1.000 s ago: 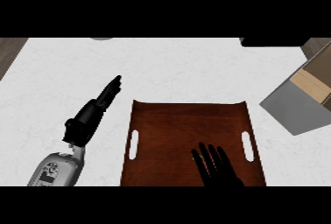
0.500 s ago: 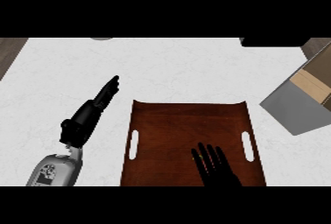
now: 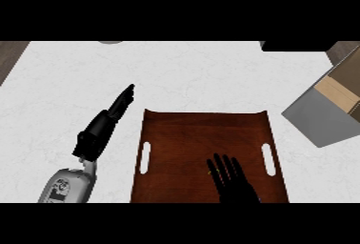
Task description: Pick the bell pepper from the tray and place it in the cardboard box
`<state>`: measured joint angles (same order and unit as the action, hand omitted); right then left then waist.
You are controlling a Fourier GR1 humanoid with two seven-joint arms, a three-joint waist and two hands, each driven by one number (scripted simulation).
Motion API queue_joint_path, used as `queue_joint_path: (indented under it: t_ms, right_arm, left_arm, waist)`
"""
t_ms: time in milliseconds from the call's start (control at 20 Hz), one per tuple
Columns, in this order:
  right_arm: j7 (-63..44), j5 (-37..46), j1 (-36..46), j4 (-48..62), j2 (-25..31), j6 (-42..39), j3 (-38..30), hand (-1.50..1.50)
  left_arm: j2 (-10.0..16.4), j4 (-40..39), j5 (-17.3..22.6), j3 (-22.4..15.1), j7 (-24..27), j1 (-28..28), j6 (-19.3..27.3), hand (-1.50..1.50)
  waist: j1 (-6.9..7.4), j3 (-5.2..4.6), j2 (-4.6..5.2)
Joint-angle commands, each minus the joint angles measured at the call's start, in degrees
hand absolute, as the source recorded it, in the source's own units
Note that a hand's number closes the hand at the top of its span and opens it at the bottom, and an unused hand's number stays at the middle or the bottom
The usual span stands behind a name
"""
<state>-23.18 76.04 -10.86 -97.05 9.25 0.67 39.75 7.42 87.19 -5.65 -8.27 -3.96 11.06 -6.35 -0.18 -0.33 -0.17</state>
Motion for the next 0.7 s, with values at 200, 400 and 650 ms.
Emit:
queue_joint_path:
  t_ms: [200,400,650]
  right_arm:
    - [-0.2,1.6,6.7,7.1,-1.9,0.5,-5.4,-1.5]
    - [1.9,1.6,4.4,10.0,-1.6,3.4,-3.7,1.5]
    - [3.0,2.9,4.5,6.9,0.7,2.5,-4.4,1.5]
  left_arm:
    - [1.4,3.3,0.8,1.9,-0.8,-2.5,-2.9,0.0]
    - [0.4,-1.1,0.7,4.2,-0.8,3.0,-2.9,0.0]
    - [-0.8,-2.2,-0.7,2.8,0.2,2.4,-3.0,0.0]
  waist:
    - [0.33,0.33,0.16]
    - [0.11,0.34,0.19]
    - [-0.01,0.33,0.18]
